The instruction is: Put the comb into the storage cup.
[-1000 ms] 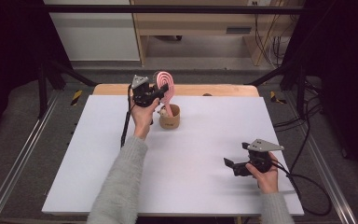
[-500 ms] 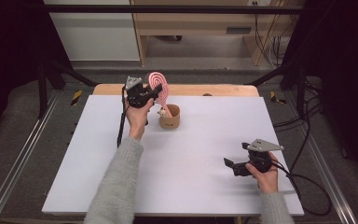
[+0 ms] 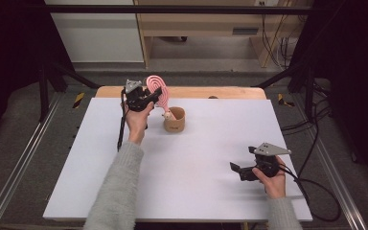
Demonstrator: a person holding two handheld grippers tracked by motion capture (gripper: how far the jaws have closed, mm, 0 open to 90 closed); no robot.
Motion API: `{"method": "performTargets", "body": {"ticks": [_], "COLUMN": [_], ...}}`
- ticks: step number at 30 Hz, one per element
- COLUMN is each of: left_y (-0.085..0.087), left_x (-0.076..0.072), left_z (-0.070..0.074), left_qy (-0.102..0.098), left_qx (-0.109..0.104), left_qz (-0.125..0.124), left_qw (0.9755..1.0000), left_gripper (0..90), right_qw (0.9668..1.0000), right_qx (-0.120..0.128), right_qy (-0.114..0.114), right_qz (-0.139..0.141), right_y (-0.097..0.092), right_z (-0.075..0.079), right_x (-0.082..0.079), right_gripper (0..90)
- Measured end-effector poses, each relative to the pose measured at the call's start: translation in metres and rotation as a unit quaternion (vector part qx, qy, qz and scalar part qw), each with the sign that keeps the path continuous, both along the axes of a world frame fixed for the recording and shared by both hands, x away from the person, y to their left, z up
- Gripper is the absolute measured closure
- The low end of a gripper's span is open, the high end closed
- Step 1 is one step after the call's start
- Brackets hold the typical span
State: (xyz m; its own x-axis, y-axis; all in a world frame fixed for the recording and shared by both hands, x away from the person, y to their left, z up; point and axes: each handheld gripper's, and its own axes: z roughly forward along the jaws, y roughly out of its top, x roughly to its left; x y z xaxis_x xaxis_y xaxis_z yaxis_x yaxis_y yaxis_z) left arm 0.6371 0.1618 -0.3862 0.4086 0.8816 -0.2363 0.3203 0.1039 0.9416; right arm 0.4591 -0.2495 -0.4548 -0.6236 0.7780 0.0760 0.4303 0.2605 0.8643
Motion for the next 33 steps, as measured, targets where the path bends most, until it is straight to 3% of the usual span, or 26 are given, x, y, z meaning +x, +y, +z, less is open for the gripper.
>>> {"method": "performTargets", "body": {"ticks": [3,12,14,19,26,33], "left_y": [0.001,-0.001,0.000,0.004,0.010,0.018], "left_x": [0.000,-0.003,-0.003,-0.007,-0.016,-0.027], "left_z": [0.000,0.000,0.000,0.002,0.005,0.009], "left_qy": [0.000,0.003,0.006,0.014,0.013,0.024], "left_qx": [0.000,0.025,0.021,0.030,0.021,0.032], "left_qz": [-0.001,-0.005,-0.008,-0.009,-0.032,-0.052], "left_qw": [1.0000,0.9997,0.9997,0.9994,0.9992,0.9978], "left_gripper": [55.3,49.5,47.8,36.1,22.5,11.5], "right_qw": [1.0000,1.0000,1.0000,1.0000,1.0000,1.0000], "right_qx": [0.000,0.000,0.000,-0.001,-0.001,0.000], "right_qy": [0.000,0.000,0.000,0.001,-0.001,-0.002], "right_qz": [0.000,0.000,0.000,0.000,0.000,0.001], "right_y": [0.000,0.000,0.000,0.000,0.000,0.000], "right_z": [0.000,0.000,0.000,0.000,0.000,0.000], "right_x": [0.000,0.000,0.000,0.000,0.000,0.001], "right_gripper": [0.4,0.4,0.4,0.4,0.4,0.4]}}
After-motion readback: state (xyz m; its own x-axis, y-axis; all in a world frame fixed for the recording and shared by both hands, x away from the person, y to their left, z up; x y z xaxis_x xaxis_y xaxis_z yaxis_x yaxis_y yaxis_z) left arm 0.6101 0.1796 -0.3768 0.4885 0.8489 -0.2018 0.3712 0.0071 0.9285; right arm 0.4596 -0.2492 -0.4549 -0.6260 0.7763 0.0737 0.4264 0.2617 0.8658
